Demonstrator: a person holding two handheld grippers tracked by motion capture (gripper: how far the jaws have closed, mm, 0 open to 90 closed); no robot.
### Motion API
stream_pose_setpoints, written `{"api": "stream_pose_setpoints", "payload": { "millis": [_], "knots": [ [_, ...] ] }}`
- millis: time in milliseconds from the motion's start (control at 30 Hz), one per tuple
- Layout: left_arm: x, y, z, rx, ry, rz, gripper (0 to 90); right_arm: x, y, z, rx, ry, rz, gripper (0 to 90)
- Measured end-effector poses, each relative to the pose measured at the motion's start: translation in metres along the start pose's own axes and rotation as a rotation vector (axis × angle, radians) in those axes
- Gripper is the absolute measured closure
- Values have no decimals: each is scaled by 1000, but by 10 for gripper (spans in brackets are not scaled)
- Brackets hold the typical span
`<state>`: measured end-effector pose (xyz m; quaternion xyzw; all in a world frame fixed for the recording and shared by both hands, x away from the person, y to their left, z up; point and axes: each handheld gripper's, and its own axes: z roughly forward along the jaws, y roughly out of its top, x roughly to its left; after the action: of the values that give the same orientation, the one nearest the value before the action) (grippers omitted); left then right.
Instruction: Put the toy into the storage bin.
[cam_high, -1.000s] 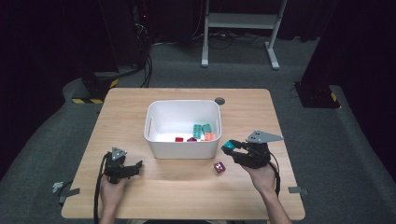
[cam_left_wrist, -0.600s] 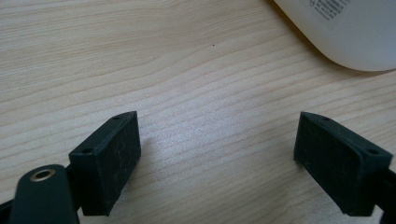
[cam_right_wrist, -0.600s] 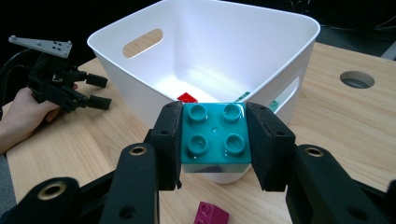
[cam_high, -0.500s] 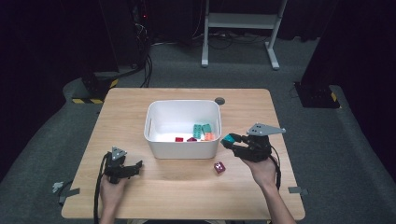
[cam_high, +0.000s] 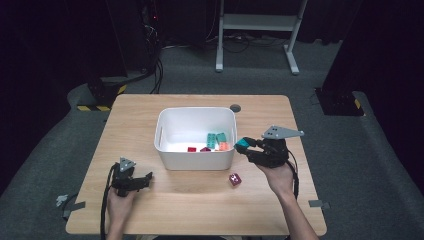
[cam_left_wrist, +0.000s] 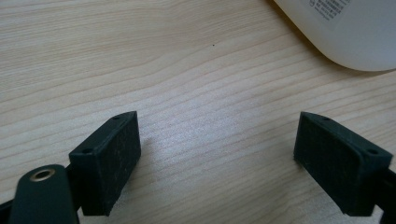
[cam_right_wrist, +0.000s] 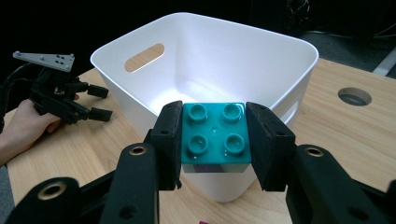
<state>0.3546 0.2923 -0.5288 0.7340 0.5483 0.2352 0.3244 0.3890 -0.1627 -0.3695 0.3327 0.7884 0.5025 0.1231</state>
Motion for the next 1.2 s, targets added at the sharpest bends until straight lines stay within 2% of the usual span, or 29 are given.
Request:
{"api": "stream_pose_setpoints", "payload": {
  "millis": [800,1200],
  "knots": [
    [0,0,0,-2,0,-2,146,-3,24,24,5,19,3,587],
    [0,0,0,-1,0,0,147,-7,37,45,26,17,4,587]
  ]
}}
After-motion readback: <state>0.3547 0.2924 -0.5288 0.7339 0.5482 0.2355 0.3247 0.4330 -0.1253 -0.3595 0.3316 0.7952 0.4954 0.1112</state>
